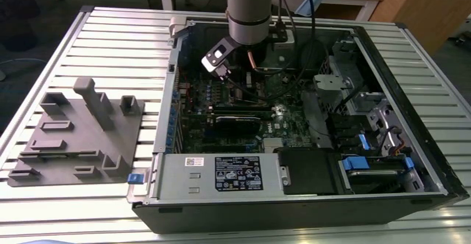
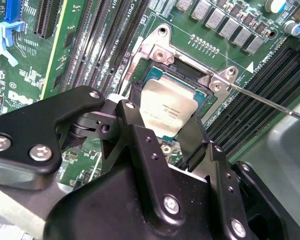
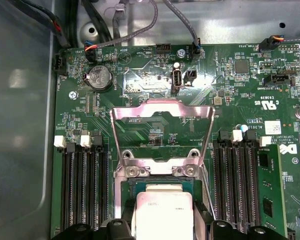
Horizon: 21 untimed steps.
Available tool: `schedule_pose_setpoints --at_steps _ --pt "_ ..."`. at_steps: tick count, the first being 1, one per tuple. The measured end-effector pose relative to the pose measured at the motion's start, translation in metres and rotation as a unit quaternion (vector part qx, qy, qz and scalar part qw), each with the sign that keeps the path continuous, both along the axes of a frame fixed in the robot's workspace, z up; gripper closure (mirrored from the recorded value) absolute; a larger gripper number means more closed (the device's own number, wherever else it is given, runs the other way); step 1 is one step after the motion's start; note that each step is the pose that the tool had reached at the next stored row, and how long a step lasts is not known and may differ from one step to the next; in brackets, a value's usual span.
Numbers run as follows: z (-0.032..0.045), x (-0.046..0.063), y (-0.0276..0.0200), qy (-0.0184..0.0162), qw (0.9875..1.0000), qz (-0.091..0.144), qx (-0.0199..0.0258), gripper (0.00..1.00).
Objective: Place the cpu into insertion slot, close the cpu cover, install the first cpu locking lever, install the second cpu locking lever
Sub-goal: 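Place the cpu into insertion slot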
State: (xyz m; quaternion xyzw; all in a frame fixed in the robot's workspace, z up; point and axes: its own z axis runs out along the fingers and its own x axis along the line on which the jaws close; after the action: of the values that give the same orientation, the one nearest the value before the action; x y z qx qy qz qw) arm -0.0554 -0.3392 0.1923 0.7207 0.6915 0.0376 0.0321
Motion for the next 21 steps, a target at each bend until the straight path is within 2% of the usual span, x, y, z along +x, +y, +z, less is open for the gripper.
schedule_pose_setpoints --at_steps 21 --pt "-0.0006 0.0001 0.0002 -0.0002 1.0 0.0 0.0006 0.46"
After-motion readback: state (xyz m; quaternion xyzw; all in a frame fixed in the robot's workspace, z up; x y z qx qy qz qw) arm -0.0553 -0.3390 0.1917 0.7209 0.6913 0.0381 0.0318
